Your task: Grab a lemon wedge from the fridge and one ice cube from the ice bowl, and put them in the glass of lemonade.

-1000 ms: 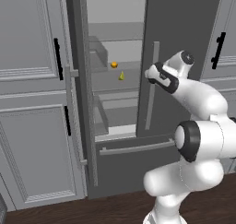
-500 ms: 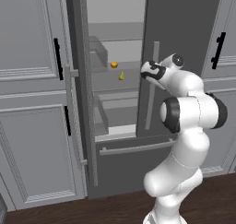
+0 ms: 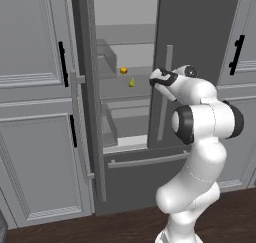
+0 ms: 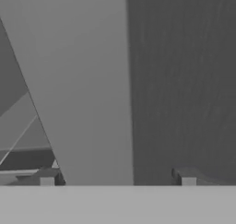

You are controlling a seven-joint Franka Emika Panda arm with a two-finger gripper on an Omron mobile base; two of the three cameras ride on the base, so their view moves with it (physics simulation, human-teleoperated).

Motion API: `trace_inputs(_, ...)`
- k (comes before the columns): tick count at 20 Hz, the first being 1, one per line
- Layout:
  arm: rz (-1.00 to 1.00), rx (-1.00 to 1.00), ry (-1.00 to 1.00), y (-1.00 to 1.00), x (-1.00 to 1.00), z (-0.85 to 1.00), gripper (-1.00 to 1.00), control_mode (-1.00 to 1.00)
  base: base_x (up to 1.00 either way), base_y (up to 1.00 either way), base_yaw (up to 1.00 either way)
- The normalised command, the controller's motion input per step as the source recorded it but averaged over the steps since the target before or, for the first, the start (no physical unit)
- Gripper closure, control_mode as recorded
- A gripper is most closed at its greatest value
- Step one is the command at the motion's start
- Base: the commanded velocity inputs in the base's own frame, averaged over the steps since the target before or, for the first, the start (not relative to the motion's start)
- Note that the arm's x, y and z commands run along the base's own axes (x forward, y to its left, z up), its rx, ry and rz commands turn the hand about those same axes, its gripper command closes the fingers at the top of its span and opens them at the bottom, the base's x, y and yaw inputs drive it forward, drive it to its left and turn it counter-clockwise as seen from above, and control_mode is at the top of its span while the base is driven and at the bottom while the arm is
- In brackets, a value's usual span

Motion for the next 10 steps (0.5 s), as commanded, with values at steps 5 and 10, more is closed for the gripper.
trace_inputs(5, 0.00, 0.00, 0.02, -0.07, 0.28, -0.04, 1.00, -1.00, 0.00, 0.00, 0.00)
trace_inputs(10, 0.00, 0.15, 0.03, -0.93, -0.84, 0.12, 1.00, -1.00, 0.00, 0.00, 0.00)
